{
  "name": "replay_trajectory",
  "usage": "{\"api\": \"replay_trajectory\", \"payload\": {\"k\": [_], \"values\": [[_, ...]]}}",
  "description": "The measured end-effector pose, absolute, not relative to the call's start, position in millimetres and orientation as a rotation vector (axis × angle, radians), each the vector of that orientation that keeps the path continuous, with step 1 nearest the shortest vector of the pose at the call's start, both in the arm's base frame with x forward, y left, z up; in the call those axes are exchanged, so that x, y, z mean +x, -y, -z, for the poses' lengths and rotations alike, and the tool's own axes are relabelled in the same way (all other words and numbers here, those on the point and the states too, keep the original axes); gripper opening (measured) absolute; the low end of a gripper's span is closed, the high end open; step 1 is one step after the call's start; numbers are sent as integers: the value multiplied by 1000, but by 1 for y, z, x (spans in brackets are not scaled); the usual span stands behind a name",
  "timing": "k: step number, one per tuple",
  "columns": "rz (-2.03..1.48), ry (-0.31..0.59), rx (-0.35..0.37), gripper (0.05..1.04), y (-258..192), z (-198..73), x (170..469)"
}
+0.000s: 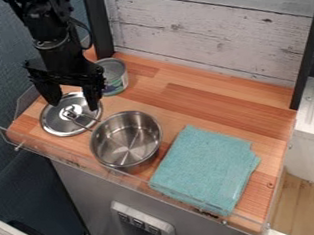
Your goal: Move blue cloth from bottom to the top of the table
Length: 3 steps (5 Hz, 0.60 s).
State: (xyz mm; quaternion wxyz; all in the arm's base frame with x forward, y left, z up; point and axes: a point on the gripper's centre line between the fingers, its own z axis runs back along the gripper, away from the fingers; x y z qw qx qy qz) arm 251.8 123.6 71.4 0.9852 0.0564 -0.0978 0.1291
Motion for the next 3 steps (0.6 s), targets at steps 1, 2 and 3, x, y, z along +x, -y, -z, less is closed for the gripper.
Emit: {"api": "replay_trajectory", "payload": {"k": [1, 2, 3], "values": [[-261, 172, 106, 1001, -122, -64, 249], [-215, 167, 106, 1001, -110, -63, 253], [-141, 183, 102, 1001, -69, -69, 264]]}}
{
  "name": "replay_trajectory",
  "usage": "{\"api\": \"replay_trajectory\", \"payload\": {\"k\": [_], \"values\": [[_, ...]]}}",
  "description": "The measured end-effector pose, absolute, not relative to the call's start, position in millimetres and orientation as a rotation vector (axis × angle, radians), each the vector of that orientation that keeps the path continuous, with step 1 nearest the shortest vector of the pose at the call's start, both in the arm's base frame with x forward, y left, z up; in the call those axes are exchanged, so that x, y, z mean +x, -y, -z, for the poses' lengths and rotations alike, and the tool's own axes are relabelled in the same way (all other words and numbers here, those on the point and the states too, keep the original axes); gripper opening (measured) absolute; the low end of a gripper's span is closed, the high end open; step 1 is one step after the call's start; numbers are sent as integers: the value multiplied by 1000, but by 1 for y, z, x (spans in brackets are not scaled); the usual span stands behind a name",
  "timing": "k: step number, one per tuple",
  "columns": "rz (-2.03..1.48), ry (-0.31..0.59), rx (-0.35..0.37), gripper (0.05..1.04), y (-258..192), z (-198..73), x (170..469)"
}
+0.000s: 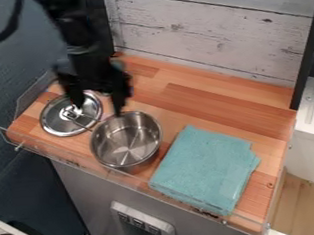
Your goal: Move blue cloth from bottom to the top of the table
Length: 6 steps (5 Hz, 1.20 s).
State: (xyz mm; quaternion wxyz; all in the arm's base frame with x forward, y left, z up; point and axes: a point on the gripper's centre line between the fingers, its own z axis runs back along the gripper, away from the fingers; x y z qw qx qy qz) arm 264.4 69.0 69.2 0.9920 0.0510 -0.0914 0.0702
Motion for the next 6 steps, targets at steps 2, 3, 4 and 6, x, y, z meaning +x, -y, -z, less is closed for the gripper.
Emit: {"api": "replay_trajectory", "payload": {"k": [2, 3, 4, 6], "values": [[29, 222, 58, 1001, 32, -69, 274], [70, 196, 54, 1001, 63, -52, 270], [56, 177, 47, 1001, 73, -41, 263], [-27, 83, 26, 1001, 69, -12, 247]]}}
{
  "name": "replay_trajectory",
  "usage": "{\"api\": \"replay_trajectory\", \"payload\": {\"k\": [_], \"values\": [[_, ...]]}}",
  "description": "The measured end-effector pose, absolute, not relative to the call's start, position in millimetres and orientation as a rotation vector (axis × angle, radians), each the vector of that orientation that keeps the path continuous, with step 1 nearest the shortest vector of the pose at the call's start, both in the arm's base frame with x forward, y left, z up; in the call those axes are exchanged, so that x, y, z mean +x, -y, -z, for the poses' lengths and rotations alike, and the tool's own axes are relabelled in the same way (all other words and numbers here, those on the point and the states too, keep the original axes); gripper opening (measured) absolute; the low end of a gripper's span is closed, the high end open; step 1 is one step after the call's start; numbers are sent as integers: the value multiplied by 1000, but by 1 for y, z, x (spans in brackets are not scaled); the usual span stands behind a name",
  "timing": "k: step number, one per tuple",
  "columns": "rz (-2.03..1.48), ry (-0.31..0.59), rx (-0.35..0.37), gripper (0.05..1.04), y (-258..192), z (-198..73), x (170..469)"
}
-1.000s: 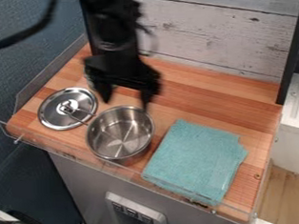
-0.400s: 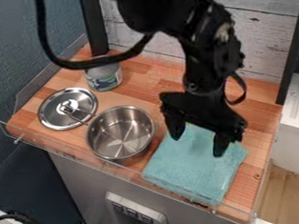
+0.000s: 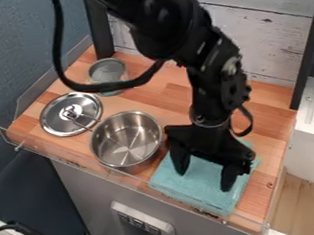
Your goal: Move blue cloth from bottom to the top of the table
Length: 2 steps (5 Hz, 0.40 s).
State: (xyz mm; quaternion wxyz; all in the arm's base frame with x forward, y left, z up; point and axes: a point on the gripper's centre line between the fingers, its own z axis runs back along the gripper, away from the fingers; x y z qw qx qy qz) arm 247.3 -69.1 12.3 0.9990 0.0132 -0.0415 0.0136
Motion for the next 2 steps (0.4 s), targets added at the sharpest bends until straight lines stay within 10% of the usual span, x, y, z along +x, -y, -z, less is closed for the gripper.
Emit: {"api": "replay_trajectory", "payload": {"k": [2], "values": [[-45, 82, -3, 1002, 70, -2, 281]]}}
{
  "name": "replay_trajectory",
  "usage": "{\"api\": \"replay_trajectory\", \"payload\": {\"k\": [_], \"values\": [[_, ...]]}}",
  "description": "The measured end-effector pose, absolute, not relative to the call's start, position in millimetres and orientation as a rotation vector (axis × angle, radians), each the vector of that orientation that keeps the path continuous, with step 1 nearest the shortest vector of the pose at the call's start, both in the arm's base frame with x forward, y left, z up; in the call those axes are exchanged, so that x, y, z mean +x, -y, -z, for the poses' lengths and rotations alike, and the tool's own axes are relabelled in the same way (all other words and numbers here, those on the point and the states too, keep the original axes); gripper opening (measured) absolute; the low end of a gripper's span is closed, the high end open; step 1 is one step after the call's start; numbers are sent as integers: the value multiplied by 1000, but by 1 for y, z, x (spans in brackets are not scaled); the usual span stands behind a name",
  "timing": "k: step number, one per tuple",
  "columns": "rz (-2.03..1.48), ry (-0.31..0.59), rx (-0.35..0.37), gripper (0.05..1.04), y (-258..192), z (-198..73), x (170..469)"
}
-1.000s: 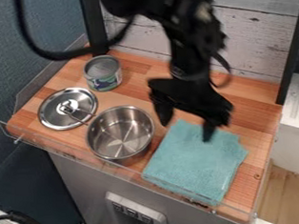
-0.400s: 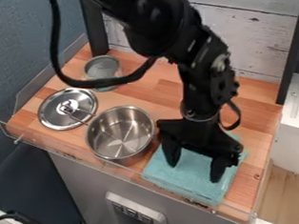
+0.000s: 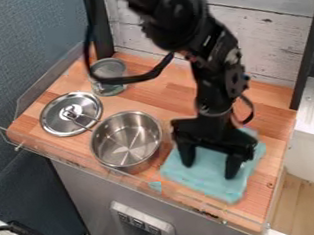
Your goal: Move blue cloth from bottom to the top of the table
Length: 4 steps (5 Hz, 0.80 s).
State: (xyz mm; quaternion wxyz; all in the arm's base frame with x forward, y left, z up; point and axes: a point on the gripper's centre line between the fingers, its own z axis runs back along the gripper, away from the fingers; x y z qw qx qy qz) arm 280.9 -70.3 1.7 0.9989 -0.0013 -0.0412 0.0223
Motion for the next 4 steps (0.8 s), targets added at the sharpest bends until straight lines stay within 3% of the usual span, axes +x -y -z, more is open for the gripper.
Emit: {"api": "replay_trajectory", "payload": {"k": [1, 2, 4], "values": [[-11, 129, -29, 1002, 82, -3, 318], [27, 143, -8, 1001, 83, -4, 350], [-26, 141, 19, 999, 59, -6, 362]]}}
